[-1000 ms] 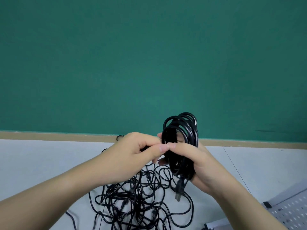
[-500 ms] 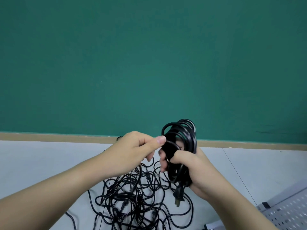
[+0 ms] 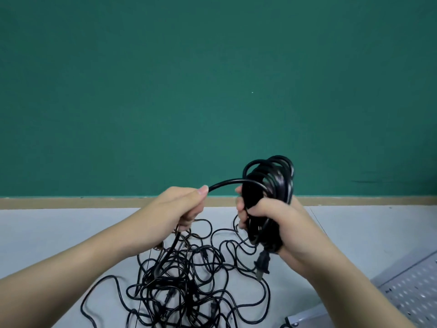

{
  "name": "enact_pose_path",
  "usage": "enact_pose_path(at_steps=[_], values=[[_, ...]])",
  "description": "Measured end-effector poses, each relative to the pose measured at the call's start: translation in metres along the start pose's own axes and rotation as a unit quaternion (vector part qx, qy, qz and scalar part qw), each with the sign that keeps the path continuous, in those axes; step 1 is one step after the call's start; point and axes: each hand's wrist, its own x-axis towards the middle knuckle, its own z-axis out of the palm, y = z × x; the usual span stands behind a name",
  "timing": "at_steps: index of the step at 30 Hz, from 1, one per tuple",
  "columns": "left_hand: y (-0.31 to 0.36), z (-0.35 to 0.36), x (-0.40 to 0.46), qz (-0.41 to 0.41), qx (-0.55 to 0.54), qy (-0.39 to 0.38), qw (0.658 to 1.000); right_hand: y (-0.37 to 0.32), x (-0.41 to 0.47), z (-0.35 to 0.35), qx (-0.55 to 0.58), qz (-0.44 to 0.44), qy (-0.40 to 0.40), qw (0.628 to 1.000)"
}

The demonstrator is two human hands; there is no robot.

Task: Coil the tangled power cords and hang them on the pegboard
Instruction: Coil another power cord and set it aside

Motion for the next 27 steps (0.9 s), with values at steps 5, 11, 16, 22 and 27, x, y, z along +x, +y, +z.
enact_pose_path(at_steps=[5,11,16,22,27], values=[[0.010,0.005,-0.003,0.030,-0.012,-0.010,0.999,0.008,-0.002,0.003,-0.032,0.054,-0.013,0.998],[0.018,0.007,-0.008,0.032,0.034,-0.011,0.999,0.006,-0.006,0.005,-0.024,0.092,-0.081,0.992],[0.033,0.012,-0.017,0.044,0.036,-0.087,0.995,0.001,-0.011,0.005,-0.030,0.099,-0.172,0.980],[0.026,0.008,-0.021,0.042,0.062,-0.036,0.997,0.001,-0.014,0.008,0.078,0.110,-0.208,0.969],[0.015,0.018,-0.014,-0.009,-0.011,-0.009,1.000,-0.008,-0.009,0.010,0.220,0.071,-0.183,0.956]])
